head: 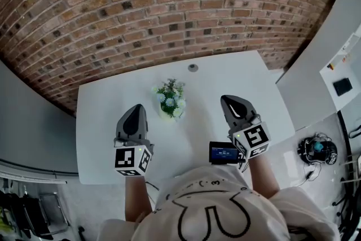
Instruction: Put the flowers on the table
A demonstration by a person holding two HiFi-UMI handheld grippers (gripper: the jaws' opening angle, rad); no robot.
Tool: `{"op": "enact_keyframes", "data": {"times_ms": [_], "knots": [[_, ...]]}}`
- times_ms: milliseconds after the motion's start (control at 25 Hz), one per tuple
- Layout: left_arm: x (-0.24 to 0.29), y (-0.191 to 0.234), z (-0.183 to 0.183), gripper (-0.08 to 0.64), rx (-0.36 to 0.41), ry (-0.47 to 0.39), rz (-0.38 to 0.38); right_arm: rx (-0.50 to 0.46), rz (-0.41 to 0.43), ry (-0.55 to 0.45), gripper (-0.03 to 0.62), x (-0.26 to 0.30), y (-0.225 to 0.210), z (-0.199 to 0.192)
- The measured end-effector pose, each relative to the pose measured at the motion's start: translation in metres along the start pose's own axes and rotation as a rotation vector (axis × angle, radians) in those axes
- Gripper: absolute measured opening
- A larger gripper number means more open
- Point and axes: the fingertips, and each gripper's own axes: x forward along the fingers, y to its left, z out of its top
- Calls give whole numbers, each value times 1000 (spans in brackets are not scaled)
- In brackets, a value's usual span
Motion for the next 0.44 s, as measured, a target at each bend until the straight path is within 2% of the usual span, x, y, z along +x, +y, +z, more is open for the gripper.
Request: {"op": "enact_keyframes", "data": {"times_ms": [440], "knots": [[1,5,-4,11,2,13,18,-26,58,-20,14,2,4,-2]]}}
